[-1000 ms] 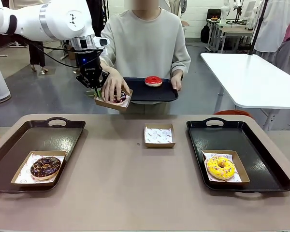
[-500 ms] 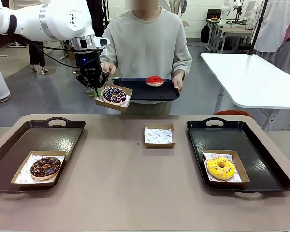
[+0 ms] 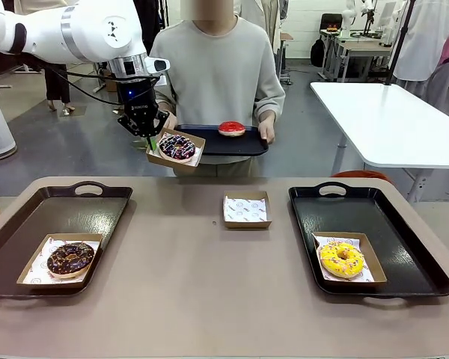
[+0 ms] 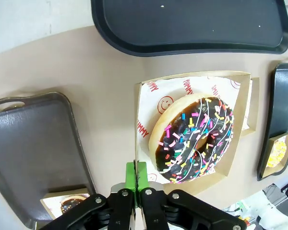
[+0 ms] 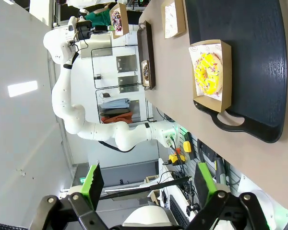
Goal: Individually package the donuts and arrange them on the tray.
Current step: Place the picked Paper togo box on the Handle tray while simultaneously picking up another Paper togo box from the table with the other hand.
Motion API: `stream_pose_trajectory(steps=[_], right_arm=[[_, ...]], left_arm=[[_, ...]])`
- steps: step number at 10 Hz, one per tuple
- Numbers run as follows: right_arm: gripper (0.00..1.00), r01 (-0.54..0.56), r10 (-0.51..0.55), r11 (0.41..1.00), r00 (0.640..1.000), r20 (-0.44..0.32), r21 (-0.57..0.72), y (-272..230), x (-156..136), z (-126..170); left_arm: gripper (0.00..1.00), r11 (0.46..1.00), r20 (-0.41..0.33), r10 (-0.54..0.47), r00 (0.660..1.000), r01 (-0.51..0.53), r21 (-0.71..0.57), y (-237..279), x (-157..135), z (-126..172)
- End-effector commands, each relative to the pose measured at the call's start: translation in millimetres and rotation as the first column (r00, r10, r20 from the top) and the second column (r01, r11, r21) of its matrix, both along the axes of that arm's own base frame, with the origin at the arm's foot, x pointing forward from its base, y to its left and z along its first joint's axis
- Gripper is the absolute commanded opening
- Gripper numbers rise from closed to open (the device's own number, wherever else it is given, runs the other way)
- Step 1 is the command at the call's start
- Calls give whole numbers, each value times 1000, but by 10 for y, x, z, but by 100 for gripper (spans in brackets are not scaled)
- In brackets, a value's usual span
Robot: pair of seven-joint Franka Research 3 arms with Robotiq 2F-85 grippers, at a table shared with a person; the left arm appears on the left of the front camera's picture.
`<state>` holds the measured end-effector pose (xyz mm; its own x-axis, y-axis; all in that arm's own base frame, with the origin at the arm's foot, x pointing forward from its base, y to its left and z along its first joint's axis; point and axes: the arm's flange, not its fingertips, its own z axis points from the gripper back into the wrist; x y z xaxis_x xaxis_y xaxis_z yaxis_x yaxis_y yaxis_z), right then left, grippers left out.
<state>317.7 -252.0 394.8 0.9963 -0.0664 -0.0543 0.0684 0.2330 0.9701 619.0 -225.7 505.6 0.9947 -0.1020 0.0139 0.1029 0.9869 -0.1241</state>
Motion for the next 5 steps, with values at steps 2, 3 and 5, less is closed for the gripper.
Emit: stream_pose_trajectory(steps=[2,3,5], right_arm=[[100,6,-3,996,1000,31,-89,211,142,109],[100,-17,25,989,999,47,-150,467,273,349],[100,-56,73,961,996,52,-272,1086,632,957]], left_arm=[[1,999,8,-24,1000,24,-23,211,67,31],[1,999,31,-33,999,34,-38,420,-33,102],[1,999,51,-17,999,20,-51,985,-310,225]])
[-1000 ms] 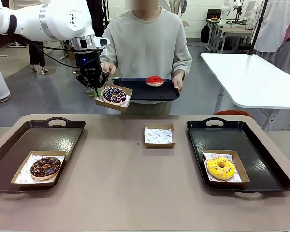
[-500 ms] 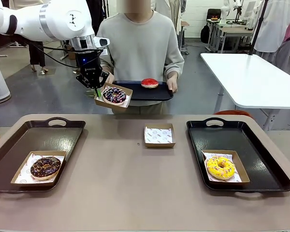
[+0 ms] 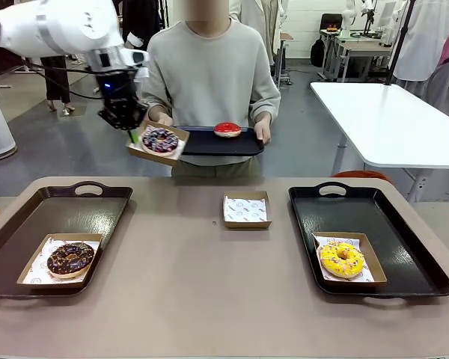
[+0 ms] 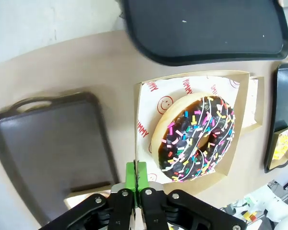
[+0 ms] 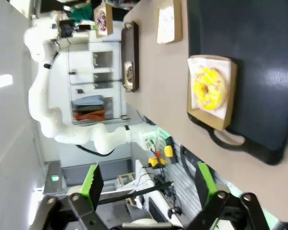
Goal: Individually package the donuts and arrange them on the tray.
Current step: Place the picked Paper togo box on the Handle tray while simultaneously picking up another Paper togo box from the table with the other hand.
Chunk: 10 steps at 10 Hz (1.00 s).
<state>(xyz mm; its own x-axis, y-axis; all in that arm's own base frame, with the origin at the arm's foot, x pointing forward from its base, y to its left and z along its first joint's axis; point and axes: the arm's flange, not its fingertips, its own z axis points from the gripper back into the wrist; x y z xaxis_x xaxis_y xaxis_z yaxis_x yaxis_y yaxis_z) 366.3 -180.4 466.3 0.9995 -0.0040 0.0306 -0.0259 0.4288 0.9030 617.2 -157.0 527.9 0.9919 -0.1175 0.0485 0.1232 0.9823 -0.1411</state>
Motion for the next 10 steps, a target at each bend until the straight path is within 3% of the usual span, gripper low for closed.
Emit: stream_pose_trajectory(steps=[1,4,8,10], right_arm=[[100,2,-3,992,1000,-9,-124,667,380,481],[100,64,-59,941,998,26,-333,1638,1175,885],[100,46,-54,832,999,3,-552,2752,1680,509],[100,30,-39,795,999,-2,-606,3029,1750,290]], left_arm=[[1,999,15,6,1000,-6,-41,540,-390,3],[1,996,-26,42,999,-44,-82,1083,-502,-155],[1,994,-98,75,992,-81,-67,1505,-514,-477],[1,995,-138,86,987,-93,-41,1609,-473,-634]])
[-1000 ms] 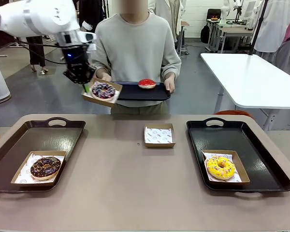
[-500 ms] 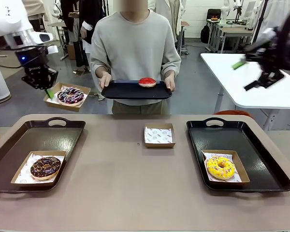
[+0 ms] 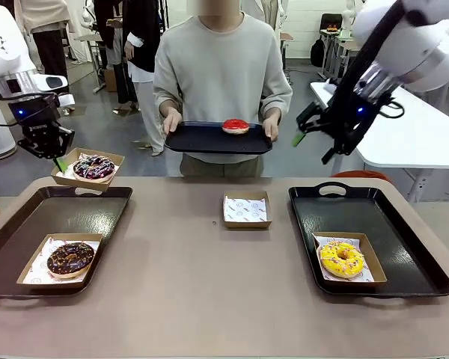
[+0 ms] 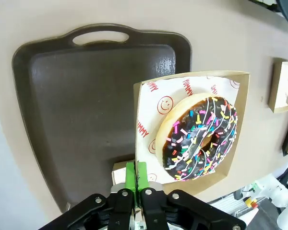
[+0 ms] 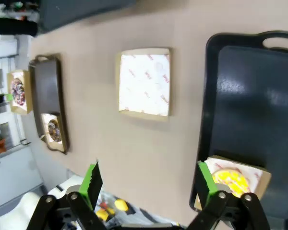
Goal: Individually package the donuts and arrange them on the tray.
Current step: Place the picked Paper togo box on the Handle tray while simultaneously picking up another Paper togo box from the table with the other hand.
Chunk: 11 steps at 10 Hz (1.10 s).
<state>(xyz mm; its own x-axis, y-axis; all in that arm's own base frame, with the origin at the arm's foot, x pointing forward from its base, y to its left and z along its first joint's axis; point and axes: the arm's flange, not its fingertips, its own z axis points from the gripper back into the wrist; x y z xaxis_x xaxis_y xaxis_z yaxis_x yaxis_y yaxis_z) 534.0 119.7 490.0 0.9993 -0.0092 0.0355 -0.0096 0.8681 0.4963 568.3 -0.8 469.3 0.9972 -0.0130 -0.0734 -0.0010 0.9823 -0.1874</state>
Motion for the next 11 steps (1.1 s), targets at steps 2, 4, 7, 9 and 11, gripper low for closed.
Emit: stream_pose_trajectory(steps=[2,4,7,9,11], right_arm=[[100,7,-9,996,1000,-21,-88,187,29,-172],[100,-18,16,997,999,-33,-70,237,-98,-275],[100,-22,21,998,999,-27,-63,187,3,-223],[100,-22,21,998,999,-27,-63,187,3,-223],[100,-23,21,998,999,-32,-63,186,-15,-243]], left_arm=[[1,1000,-47,0,999,0,8,79,62,-225],[1,1000,-34,6,999,-6,2,45,41,-188],[1,1000,-34,6,999,-6,2,45,41,-188],[1,1000,-34,6,999,-6,2,45,41,-188],[1,1000,-34,6,999,-6,2,45,41,-188]])
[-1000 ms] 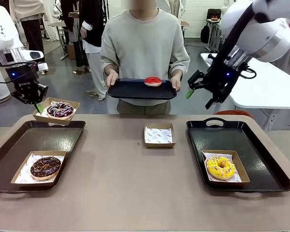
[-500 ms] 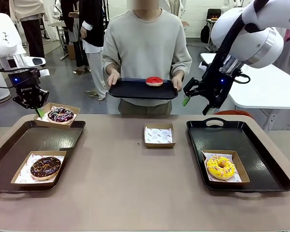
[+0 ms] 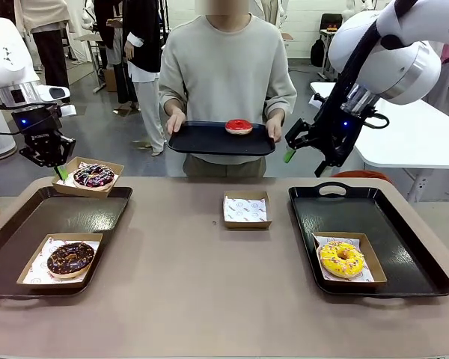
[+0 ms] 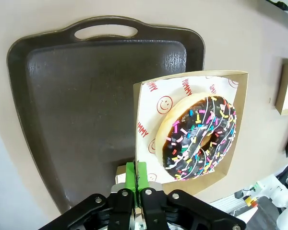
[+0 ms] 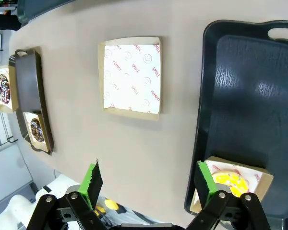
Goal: Individually package the donuts and arrange them on the tray.
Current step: Place the picked Paper togo box on the Handle tray while simultaneously picking up another Paper togo box from the table with the other hand.
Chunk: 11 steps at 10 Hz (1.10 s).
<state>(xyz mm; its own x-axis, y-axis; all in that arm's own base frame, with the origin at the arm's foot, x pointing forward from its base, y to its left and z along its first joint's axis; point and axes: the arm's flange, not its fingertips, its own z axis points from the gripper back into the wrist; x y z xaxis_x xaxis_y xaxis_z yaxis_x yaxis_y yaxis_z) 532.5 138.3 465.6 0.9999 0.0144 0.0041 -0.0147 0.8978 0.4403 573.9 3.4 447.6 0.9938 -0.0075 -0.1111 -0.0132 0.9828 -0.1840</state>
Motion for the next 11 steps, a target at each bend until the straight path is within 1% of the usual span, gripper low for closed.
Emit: stream_pose_trajectory(steps=[1,2,4,5,6,7,9,11], right_arm=[[100,-49,51,997,998,23,-64,128,4,-58],[100,-57,59,992,998,16,-109,306,59,-117],[100,18,-16,964,1000,13,-264,661,208,-314],[100,20,-19,958,1000,6,-287,792,250,-375],[100,36,-32,950,999,19,-311,891,286,-428],[100,38,-37,940,999,12,-338,1007,340,-517],[100,31,-44,915,999,-24,-403,1228,437,-742],[100,24,-44,904,998,-38,-427,1361,496,-895]], left_arm=[[1,1000,0,0,1000,0,0,0,0,0],[1,1000,6,-12,1000,12,-3,21,10,-65],[1,999,54,-45,998,45,-5,-1,-29,-153],[1,999,58,-43,997,43,-2,-18,-16,-209],[1,998,67,-49,997,47,29,-25,-1,-266],[1,996,76,-65,995,60,65,-11,13,-330],[1,990,102,-88,991,76,119,23,-9,-446],[1,986,121,-95,988,77,149,35,-60,-522]])
